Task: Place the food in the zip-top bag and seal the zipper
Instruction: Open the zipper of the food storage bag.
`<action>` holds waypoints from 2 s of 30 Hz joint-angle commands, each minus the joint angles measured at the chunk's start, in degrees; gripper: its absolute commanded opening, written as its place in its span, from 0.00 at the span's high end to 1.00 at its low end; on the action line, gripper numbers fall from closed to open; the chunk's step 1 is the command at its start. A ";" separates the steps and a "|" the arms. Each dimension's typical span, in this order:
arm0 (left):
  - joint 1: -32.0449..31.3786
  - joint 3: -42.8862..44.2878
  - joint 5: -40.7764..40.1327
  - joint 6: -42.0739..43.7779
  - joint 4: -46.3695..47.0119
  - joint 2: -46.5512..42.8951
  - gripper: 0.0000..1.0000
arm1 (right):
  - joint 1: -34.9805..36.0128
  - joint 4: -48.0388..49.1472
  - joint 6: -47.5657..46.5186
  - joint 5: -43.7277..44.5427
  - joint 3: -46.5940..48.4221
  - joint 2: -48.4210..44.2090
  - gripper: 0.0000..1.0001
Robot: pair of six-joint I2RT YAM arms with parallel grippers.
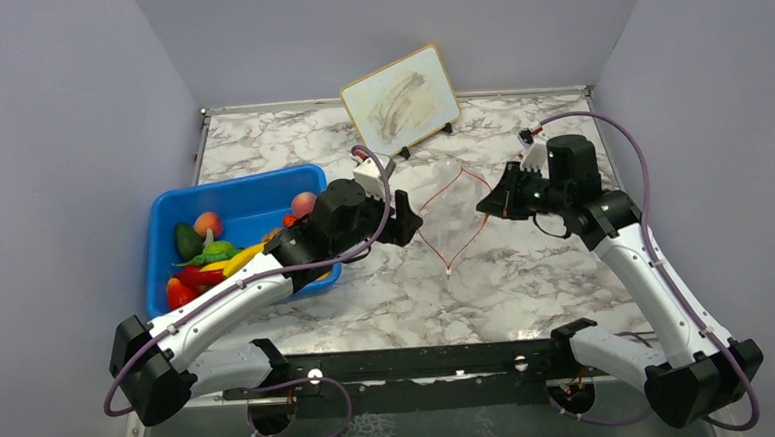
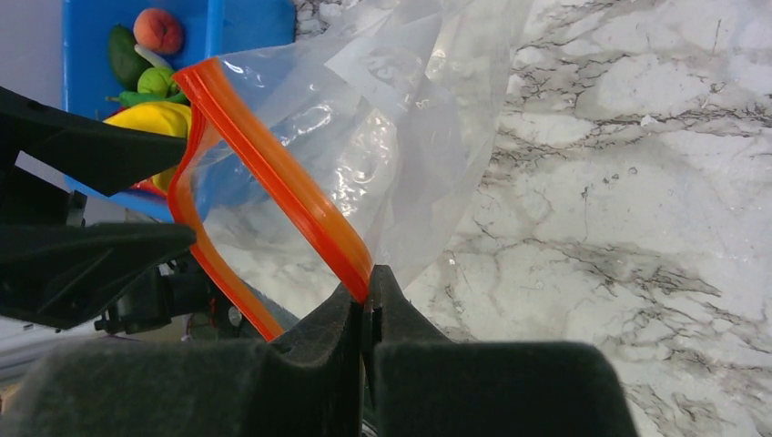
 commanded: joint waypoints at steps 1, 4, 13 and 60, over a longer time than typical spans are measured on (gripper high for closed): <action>0.31 -0.62 11.03 1.42 6.55 -1.07 0.23 | 0.54 -2.19 -1.95 -1.61 3.65 2.20 0.99; 0.25 -0.13 13.36 2.46 8.70 0.05 0.14 | 1.82 -2.12 -1.97 -1.90 4.85 4.04 0.99; 0.17 4.48 13.38 4.11 8.28 7.32 0.10 | 6.83 -2.44 -2.10 1.73 7.41 8.77 0.99; 6.51 8.17 -0.79 -4.40 -8.51 4.87 1.00 | 15.52 2.55 -0.22 32.71 2.11 -3.38 0.99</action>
